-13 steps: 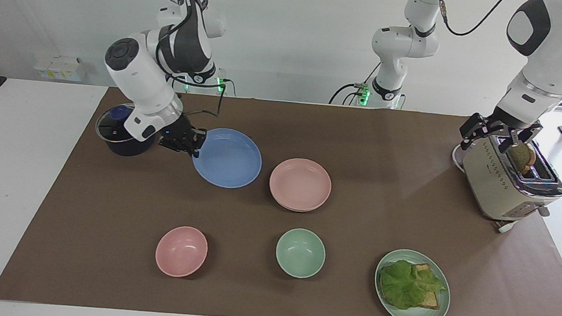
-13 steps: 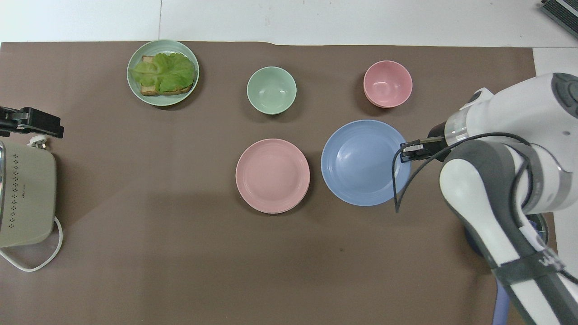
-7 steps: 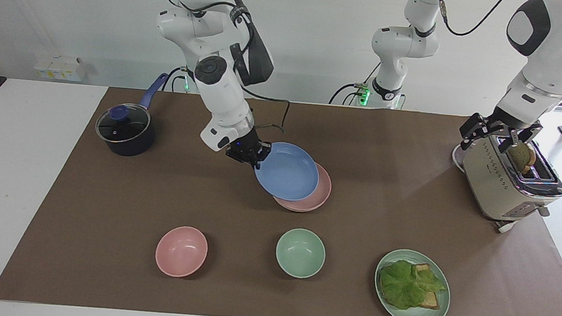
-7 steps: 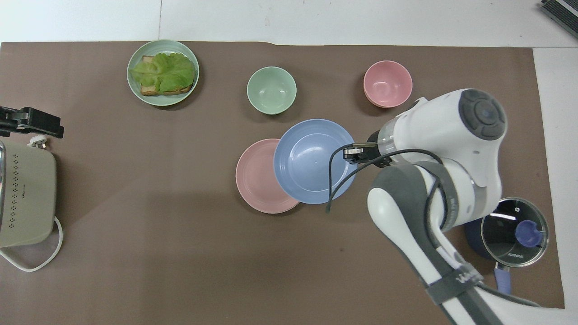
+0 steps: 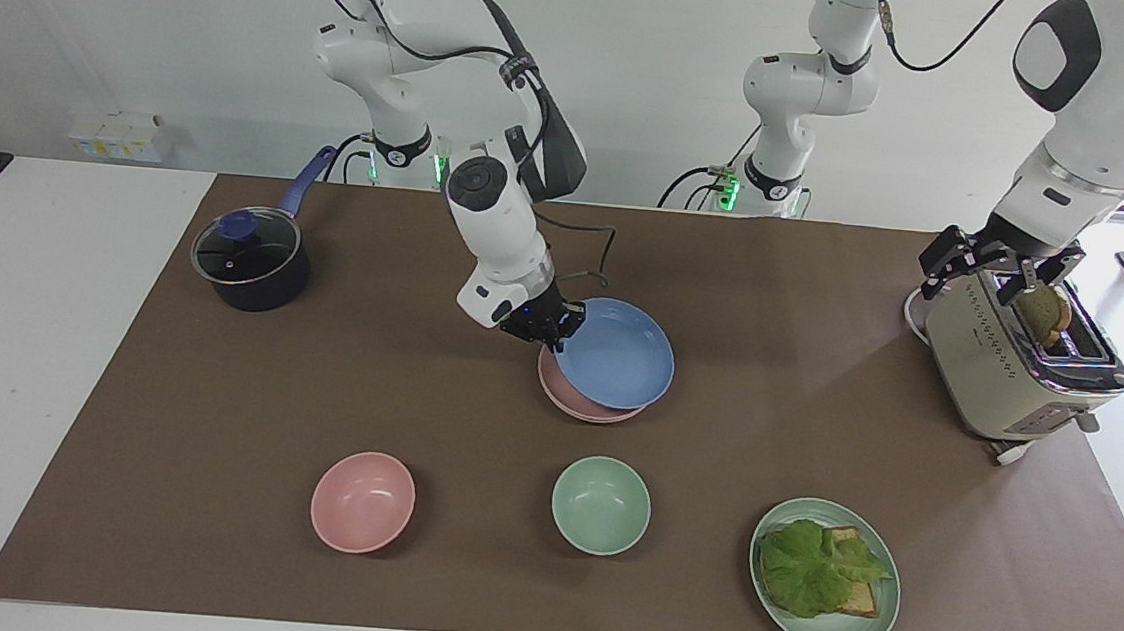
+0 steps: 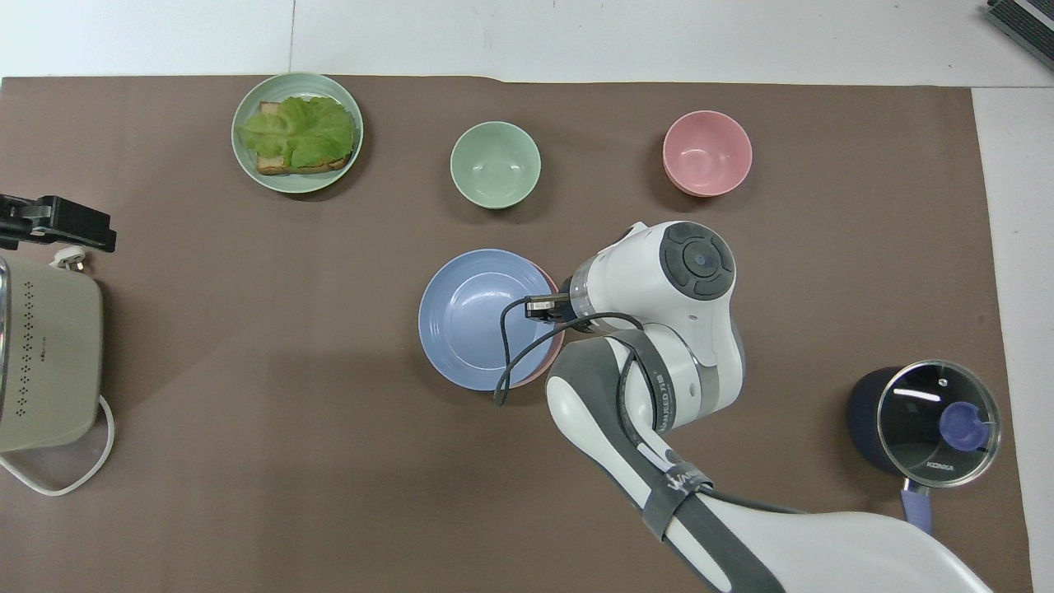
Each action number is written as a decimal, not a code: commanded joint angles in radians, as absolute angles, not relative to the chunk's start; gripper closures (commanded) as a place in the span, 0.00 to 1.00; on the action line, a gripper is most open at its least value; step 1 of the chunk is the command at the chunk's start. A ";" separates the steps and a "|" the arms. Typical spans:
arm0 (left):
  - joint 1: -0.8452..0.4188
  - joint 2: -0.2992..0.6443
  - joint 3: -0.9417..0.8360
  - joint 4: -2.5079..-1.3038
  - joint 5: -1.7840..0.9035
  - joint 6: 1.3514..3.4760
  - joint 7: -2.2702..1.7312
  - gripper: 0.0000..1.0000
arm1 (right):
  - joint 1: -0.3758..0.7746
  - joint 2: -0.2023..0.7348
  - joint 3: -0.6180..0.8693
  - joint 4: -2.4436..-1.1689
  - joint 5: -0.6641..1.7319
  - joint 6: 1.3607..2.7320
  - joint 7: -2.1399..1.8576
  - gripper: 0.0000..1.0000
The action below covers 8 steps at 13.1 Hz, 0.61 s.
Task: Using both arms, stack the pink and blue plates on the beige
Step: 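Carry the blue plate onto the pink plate with the right gripper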
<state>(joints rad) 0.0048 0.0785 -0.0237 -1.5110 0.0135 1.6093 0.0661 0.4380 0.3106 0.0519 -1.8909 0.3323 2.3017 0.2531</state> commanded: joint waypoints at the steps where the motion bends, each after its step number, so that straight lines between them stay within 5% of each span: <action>1: 0.011 0.072 -0.026 -1.514 0.021 1.598 0.080 0.00 | 0.428 0.301 0.052 -1.922 0.354 2.322 0.201 1.00; 6: 0.011 0.072 -0.026 -1.514 0.021 1.598 0.080 0.00 | 0.425 0.334 0.052 -1.918 0.354 2.370 0.202 1.00; 7: 0.011 0.072 -0.026 -1.514 0.020 1.598 0.080 0.00 | 0.423 0.340 0.052 -1.910 0.354 2.372 0.202 0.89; 8: 0.011 0.072 -0.026 -1.514 0.021 1.598 0.080 0.00 | 0.419 0.344 0.052 -1.899 0.354 2.373 0.204 0.53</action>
